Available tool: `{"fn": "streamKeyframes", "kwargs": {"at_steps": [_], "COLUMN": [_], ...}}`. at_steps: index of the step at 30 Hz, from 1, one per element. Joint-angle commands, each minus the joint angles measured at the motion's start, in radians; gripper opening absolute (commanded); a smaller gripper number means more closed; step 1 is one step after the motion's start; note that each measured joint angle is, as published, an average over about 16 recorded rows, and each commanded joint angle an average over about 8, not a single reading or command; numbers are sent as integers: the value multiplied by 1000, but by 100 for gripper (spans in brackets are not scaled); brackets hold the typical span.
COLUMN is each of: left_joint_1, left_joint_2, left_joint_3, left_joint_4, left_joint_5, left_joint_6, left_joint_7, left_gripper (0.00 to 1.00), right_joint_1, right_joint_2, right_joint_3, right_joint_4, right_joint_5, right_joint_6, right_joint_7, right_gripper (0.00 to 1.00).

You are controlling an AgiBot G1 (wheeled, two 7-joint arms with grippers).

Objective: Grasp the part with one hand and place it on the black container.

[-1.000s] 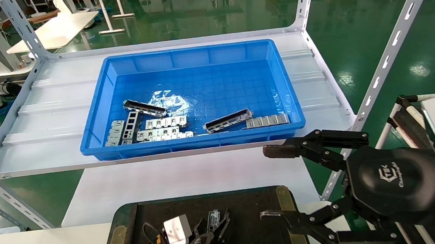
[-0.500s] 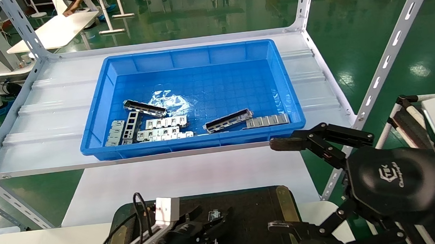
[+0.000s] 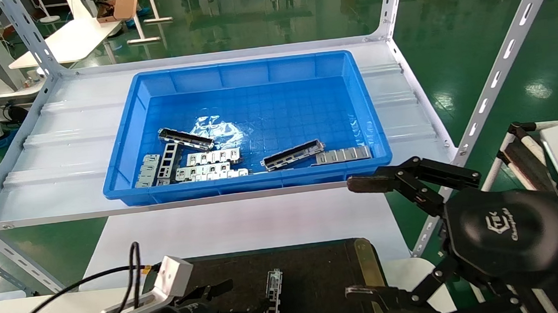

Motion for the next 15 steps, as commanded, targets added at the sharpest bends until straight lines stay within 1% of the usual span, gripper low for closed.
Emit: {"fn": "streamKeyframes", "kwargs": {"at_steps": [1,5,8,11,15], "left_joint_1": [8,87,144,178,196], "left_joint_2": [-29,-35,-40,-59,-94], "left_joint_3": [-48,-161,-229,-268,-295], "left_joint_4": [3,15,25,35,45], "left_joint_5": [-62,-187,-259,-302,-334], "left_joint_6": [100,197,250,302,361], "left_joint_7": [68,246,348,401,427], "left_gripper": [100,100,100,100,100], "right_joint_1": [0,0,0,0,0], "right_joint_2": [0,0,0,0,0], "right_joint_3": [0,0,0,0,0], "right_joint_4": [0,0,0,0,0], "right_joint_5": [0,0,0,0,0], "right_joint_6": [0,0,0,0,0], "right_joint_7": [0,0,0,0,0], "right_gripper": [100,100,100,100,100]}}
